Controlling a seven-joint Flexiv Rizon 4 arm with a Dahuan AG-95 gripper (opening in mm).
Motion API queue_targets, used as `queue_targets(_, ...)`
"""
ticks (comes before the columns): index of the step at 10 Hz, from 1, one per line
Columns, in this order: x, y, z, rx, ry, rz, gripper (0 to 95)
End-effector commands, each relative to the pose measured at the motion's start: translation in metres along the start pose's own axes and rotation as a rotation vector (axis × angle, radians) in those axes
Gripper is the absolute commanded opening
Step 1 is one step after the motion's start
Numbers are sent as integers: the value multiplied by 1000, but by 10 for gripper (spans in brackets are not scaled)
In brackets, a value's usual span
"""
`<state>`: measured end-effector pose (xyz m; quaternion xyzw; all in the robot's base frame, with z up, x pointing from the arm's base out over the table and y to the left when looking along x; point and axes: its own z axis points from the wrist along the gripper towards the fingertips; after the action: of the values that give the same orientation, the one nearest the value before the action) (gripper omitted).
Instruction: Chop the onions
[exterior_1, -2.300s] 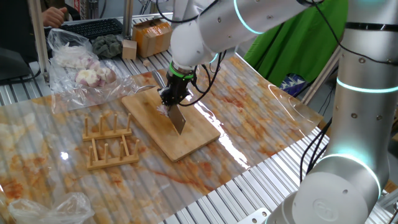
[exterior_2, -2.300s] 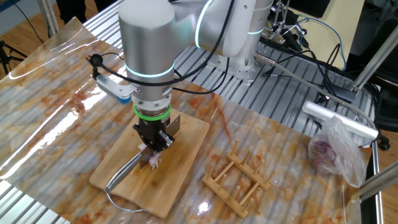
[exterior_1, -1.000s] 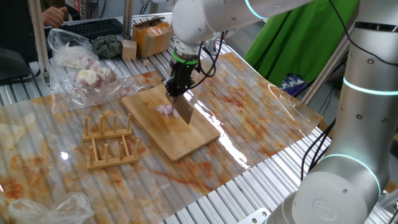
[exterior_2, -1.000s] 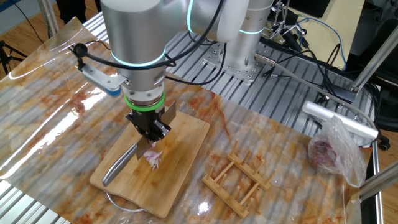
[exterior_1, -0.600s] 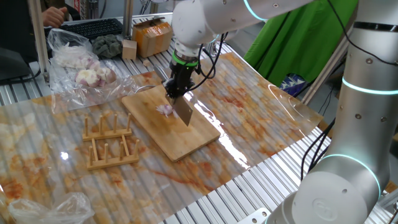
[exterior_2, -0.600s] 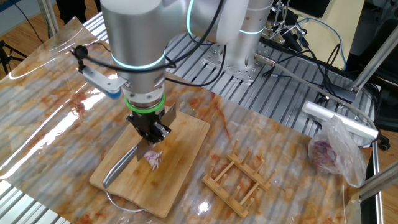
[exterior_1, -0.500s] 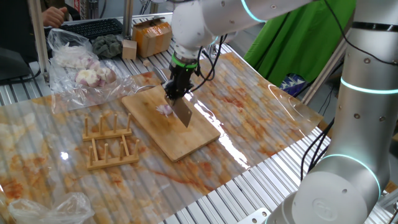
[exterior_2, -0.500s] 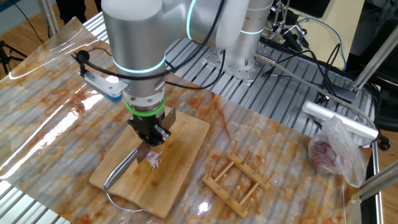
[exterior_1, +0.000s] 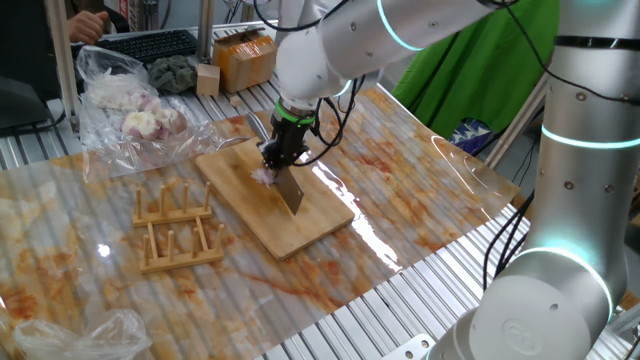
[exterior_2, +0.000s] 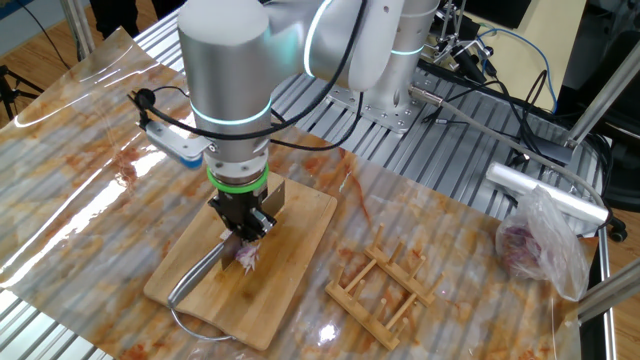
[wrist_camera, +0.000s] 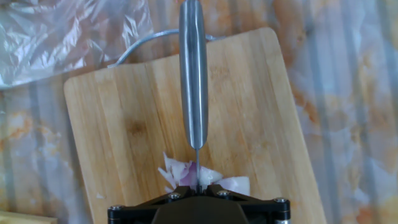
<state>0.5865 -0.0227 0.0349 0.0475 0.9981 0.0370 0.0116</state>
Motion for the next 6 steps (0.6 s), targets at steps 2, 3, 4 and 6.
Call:
queue_targets(2, -1, 2, -5, -10, 8, 16, 0)
queue_targets(3, -1, 2, -11, -10, 14, 17, 0)
queue_targets(4, -1, 2, -16, -3, 24, 14, 0)
queue_targets(6, -1, 1, -26, 6, 34, 9, 0)
